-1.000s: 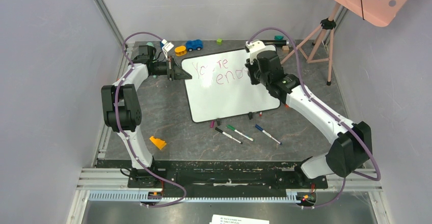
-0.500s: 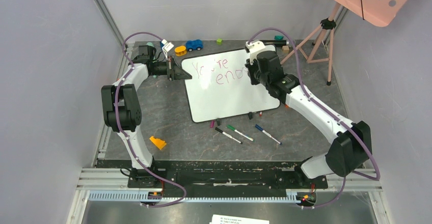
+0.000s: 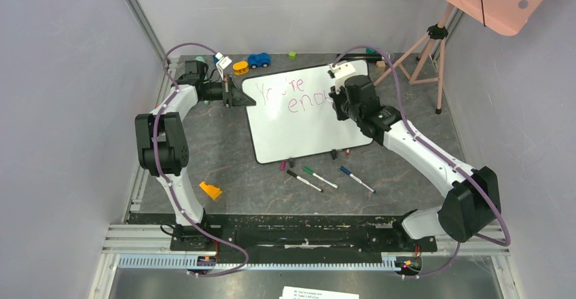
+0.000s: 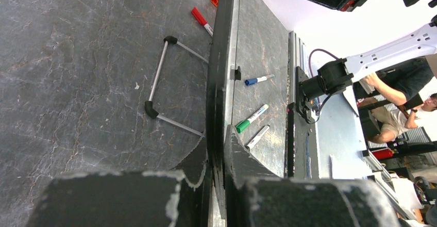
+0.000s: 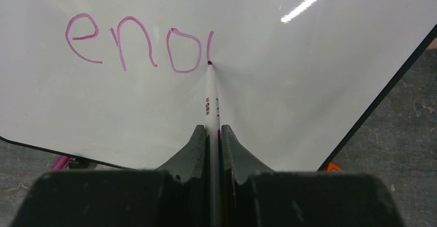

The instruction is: Write a sentence on the whiteboard

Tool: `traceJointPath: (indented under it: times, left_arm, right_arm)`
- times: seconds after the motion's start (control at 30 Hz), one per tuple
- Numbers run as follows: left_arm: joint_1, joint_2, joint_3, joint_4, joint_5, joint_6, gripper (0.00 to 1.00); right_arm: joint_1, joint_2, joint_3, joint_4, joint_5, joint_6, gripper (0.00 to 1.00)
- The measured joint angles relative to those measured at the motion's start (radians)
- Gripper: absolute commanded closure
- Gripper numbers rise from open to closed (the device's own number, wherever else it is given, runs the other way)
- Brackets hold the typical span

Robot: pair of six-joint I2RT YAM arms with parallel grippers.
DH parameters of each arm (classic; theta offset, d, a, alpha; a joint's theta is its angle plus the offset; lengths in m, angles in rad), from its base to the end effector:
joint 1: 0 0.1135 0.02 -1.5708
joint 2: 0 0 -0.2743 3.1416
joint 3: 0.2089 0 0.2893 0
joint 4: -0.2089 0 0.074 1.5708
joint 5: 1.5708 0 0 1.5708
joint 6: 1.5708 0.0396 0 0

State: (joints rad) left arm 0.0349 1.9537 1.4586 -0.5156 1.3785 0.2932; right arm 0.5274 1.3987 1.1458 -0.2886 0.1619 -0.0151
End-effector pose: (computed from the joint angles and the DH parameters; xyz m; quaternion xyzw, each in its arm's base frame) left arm 0.4444 -0.0234 0.2172 0.2698 0.7128 -0.5681 0.3103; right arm 0.3134 0.1751 0.3127 -0.1941 0.8466 0.0562 0.4924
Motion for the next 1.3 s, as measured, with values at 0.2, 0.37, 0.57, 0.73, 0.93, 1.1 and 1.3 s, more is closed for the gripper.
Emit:
traceJointPath:
  times: [0.2,0.37,0.57,0.73,0.93,1.1,1.3]
  left_arm:
    - [0.000,0.000,0.000,0.000,0.000,0.000,0.98]
    - [0.000,0.000,0.000,-0.001,0.000,0.000,0.98]
    - [0.000,0.000,0.000,-0.002,-0.001,0.000,0.98]
    - [0.000,0.000,0.000,-0.003,-0.003,0.000,0.98]
    - [0.000,0.000,0.000,-0.003,-0.004,0.000,0.98]
    - [0.000,0.000,0.000,-0.004,-0.004,0.000,0.98]
    - [0.000,0.000,0.000,-0.004,-0.004,0.000,0.98]
  right_arm:
    - [-0.006,-0.001,0.000,-0.007,0.010,0.001,1.00]
    - [-0.019,0.000,0.011,-0.020,0.013,0.006,1.00]
    - [-0.033,0.017,0.047,-0.035,0.023,0.007,1.00]
    - [-0.037,0.029,0.069,-0.043,0.028,0.007,1.00]
    - [-0.039,0.034,0.079,-0.043,0.029,0.007,1.00]
    - [-0.040,0.034,0.079,-0.043,0.029,0.008,1.00]
    - [-0.041,0.031,0.076,-0.043,0.024,0.007,1.00]
